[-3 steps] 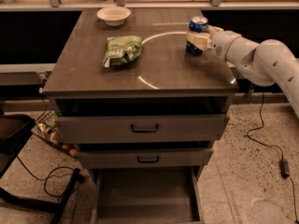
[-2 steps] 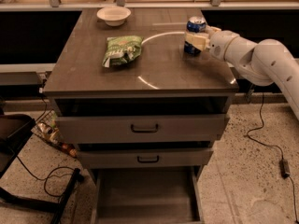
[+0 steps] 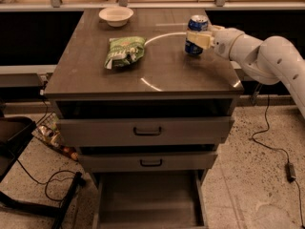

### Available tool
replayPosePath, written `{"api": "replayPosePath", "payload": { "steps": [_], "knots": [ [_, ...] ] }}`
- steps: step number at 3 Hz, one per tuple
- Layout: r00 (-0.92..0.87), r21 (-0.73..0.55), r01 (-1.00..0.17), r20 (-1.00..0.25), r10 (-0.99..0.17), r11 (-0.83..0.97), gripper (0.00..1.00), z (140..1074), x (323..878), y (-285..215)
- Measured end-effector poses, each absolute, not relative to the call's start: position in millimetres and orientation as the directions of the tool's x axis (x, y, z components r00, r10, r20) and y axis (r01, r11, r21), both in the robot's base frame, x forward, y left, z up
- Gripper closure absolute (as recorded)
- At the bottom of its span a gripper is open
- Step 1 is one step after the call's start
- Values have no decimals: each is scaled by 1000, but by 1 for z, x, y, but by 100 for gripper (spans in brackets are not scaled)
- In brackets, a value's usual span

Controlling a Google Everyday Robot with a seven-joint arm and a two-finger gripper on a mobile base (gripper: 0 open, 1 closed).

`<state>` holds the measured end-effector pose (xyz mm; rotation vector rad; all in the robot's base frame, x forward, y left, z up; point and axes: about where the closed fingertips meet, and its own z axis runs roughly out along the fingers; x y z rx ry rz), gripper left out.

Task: Place pepsi can into bottom drawer

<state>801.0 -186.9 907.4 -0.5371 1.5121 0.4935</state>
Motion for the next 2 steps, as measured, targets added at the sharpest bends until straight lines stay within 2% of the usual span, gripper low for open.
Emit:
{"api": "replayPosePath", "payload": {
  "steps": [1,2],
  "knots": [
    [6,-11,-621,-1000,-9,783,100,931,792,-215],
    [19,-23,-671,-1000,-13,741,100,949,756,-245]
  ]
}}
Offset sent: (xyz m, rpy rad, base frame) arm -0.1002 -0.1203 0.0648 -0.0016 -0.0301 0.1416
